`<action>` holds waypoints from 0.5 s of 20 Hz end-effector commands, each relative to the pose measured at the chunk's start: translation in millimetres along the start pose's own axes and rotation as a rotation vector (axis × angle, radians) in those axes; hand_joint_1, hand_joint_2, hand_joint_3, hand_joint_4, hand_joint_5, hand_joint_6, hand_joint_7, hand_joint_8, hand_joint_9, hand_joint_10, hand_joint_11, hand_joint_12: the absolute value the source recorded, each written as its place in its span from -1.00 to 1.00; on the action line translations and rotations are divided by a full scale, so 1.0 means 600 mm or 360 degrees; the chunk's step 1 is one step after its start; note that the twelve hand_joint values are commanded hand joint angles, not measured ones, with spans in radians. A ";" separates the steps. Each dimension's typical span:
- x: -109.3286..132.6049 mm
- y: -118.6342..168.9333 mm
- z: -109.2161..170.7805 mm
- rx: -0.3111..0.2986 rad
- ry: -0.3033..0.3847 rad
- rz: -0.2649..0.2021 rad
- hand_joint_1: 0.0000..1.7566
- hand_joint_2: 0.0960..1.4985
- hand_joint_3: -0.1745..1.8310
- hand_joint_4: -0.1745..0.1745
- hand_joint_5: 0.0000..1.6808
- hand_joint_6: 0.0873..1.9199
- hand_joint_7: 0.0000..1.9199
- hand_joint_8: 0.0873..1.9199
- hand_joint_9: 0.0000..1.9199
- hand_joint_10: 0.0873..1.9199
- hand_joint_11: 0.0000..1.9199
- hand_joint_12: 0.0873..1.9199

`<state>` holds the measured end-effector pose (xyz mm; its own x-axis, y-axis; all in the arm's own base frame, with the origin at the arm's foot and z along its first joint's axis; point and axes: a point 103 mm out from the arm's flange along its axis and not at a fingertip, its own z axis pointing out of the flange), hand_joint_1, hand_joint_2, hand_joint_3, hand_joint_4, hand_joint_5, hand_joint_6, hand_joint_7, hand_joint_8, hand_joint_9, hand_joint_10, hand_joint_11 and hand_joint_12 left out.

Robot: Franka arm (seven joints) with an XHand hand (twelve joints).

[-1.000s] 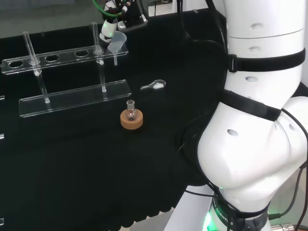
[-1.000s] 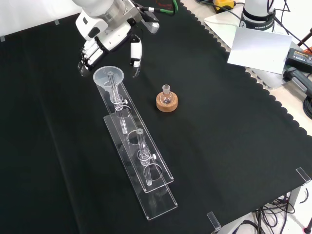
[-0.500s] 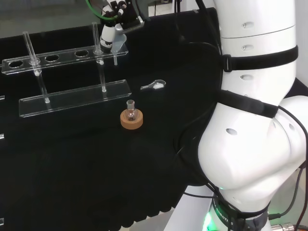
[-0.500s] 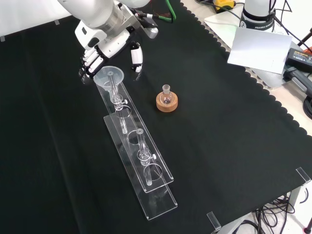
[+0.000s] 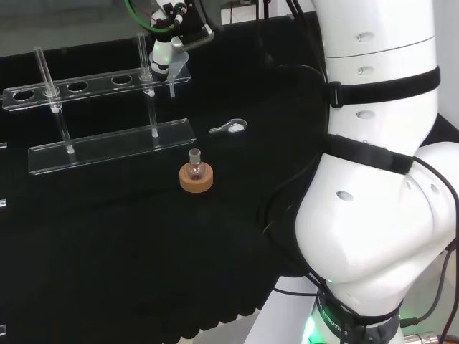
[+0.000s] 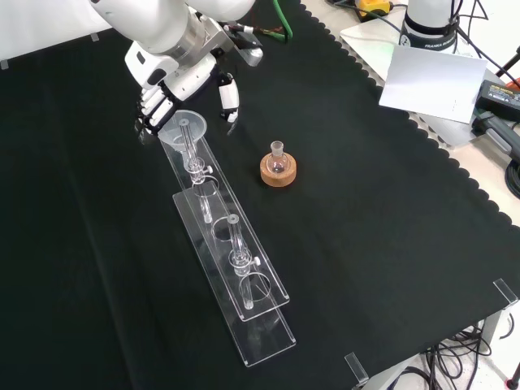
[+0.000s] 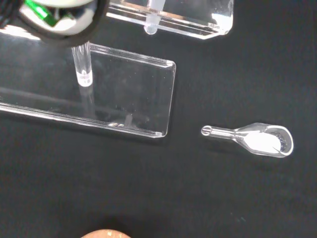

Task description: Pick up the funnel from the transparent funnel stand.

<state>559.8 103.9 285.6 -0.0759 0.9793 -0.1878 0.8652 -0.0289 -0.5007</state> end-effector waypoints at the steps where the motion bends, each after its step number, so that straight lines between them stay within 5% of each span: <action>1: -0.004 0.003 0.002 -0.0048 -0.0009 -0.0007 -0.02 -0.36 -0.28 0.39 -0.81 -1.00 -0.99 -0.52 -0.77 -0.19 -0.63 0.57; 3: -0.034 0.004 0.006 -0.0045 0.0025 0.0068 -0.02 -0.36 -0.27 0.39 -0.80 -1.00 -0.98 -0.51 -0.77 -0.19 -0.63 0.57; 10: -0.031 0.009 0.009 -0.0037 0.0017 0.0030 -0.04 -0.35 -0.26 0.35 -0.78 -1.00 -0.96 -0.49 -0.74 -0.21 -0.63 0.56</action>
<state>561.5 78.4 282.9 -0.0439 0.9808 -0.1901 0.8775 -0.0531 -0.4766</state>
